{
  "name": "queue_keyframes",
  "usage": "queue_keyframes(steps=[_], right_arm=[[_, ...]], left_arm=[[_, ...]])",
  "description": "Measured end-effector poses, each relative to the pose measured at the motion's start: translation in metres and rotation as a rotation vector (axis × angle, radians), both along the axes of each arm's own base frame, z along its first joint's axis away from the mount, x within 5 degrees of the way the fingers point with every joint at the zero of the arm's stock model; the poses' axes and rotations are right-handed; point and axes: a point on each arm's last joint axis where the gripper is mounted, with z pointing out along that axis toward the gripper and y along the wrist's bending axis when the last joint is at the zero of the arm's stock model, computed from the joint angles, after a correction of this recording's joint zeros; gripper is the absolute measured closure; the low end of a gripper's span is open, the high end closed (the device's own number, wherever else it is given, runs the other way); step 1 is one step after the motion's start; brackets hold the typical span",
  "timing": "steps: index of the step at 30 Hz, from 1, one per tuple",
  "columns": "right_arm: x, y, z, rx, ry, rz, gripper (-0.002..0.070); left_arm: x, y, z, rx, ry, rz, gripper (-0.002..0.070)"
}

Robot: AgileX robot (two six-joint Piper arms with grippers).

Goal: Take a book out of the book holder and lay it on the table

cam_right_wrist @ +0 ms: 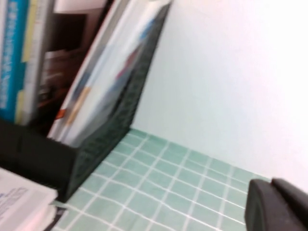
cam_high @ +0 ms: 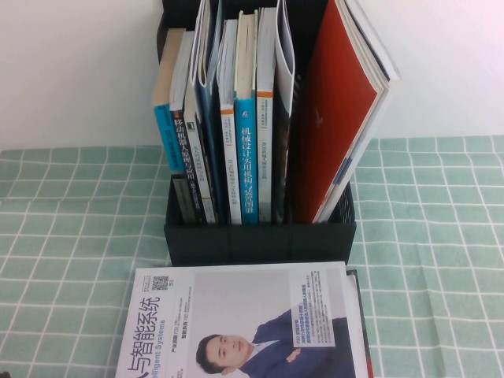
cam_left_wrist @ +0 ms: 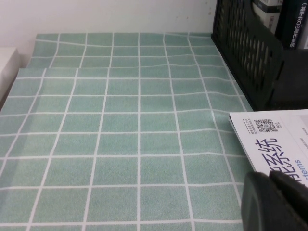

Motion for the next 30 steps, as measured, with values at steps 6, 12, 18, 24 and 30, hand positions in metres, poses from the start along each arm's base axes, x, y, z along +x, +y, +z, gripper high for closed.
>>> queue_keyframes(steps=[6,12,18,24,30], right_arm=[[-0.018,-0.02,0.0,0.008,-0.046,-0.253,0.0678],[-0.02,-0.027,-0.018,0.05,-0.001,-0.385,0.0678],[-0.018,-0.028,-0.065,0.125,0.162,-0.423,0.0678],[-0.02,-0.028,-0.076,0.13,0.262,-0.435,0.0678],[-0.02,-0.026,-0.076,0.121,0.264,-0.395,0.0678]], left_arm=[[0.0,0.0,0.0,0.0,0.0,0.0,0.0678],[0.0,0.0,0.0,0.001,0.0,0.0,0.0678],[0.0,0.0,0.0,0.001,0.0,0.0,0.0678],[0.0,0.0,0.0,0.001,0.0,-0.001,0.0678],[0.0,0.0,0.0,0.001,0.0,-0.001,0.0678]])
